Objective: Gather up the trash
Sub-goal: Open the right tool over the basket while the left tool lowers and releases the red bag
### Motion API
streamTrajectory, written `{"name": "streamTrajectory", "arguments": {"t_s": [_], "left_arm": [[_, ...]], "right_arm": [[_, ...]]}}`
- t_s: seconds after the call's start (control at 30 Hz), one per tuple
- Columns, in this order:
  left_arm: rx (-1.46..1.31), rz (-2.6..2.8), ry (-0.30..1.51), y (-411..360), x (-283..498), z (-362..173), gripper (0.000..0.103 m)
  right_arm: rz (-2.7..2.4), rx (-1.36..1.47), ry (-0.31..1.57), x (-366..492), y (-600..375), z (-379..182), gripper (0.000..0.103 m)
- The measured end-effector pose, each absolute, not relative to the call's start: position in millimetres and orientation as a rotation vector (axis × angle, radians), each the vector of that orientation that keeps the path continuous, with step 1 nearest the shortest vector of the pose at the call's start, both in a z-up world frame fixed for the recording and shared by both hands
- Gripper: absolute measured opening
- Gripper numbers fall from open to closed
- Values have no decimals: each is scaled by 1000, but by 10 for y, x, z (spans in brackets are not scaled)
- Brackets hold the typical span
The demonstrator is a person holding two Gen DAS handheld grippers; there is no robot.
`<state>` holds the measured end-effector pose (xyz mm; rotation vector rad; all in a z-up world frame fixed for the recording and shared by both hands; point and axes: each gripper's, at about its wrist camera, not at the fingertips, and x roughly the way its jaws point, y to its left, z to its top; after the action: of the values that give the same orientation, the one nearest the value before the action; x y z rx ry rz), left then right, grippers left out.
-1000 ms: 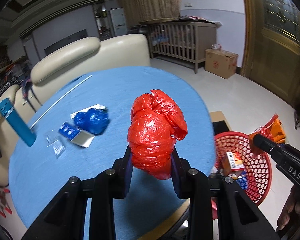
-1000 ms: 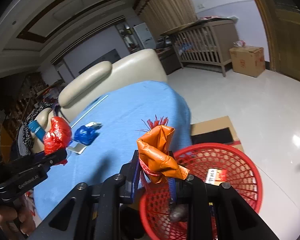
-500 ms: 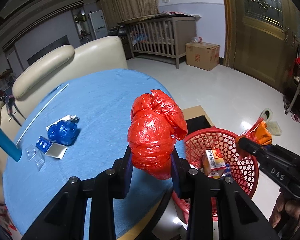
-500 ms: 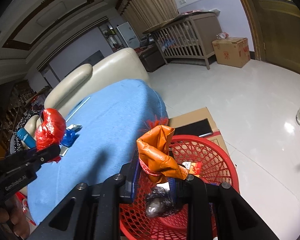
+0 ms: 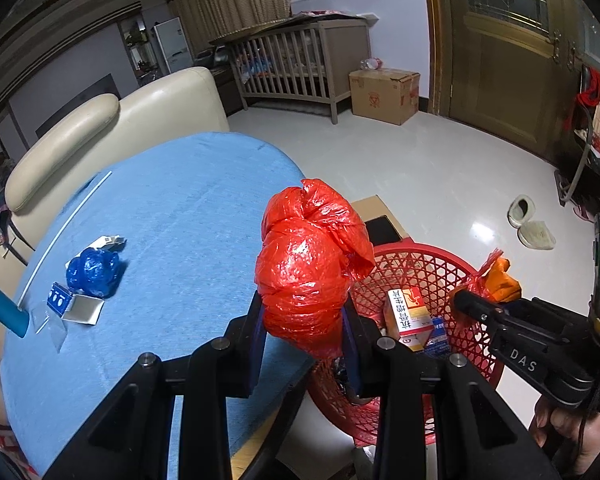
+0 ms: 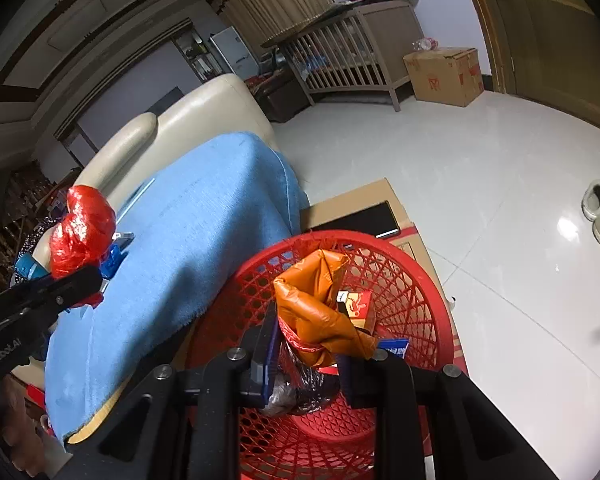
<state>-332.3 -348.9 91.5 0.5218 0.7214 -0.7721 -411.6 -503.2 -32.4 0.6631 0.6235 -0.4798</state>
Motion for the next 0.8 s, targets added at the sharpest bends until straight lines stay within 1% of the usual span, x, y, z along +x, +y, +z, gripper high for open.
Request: {"name": "streamTrajectory", "arguments": {"t_s": [0.5,0.53,0.57,0.63,0.67,0.7,0.73,0.77,0.8], "left_arm": [[536,-788,738,-3538,-3392,864,35],[536,-788,739,-3535,-3387,865,35],[536,-790,739,-3535,-3371,868,35],[538,-792,742,-3546,-3367,866,35],[540,-794,743,-3558,-3359,864,35],[542,-795,743,-3559,-3360,862,35],[543,-797,743,-3559,-3363,858,35],[545,-798,745,-3567,-3355,856,35],[545,-800,747,-3571,-3351,851,35]], "right_arm": [[-470,684,678,-4069,-5016,-463,26],[-468,687,681,-4062,-5019,-468,27],[-464,692,686,-4054,-5019,-476,29],[-468,717,717,-4026,-5041,-530,29],[-474,730,727,-4025,-5054,-560,34],[-478,746,732,-4033,-5067,-588,53],[-479,757,730,-4046,-5075,-603,66],[-474,764,716,-4068,-5072,-595,75],[-470,760,703,-4081,-5066,-573,75]]}}
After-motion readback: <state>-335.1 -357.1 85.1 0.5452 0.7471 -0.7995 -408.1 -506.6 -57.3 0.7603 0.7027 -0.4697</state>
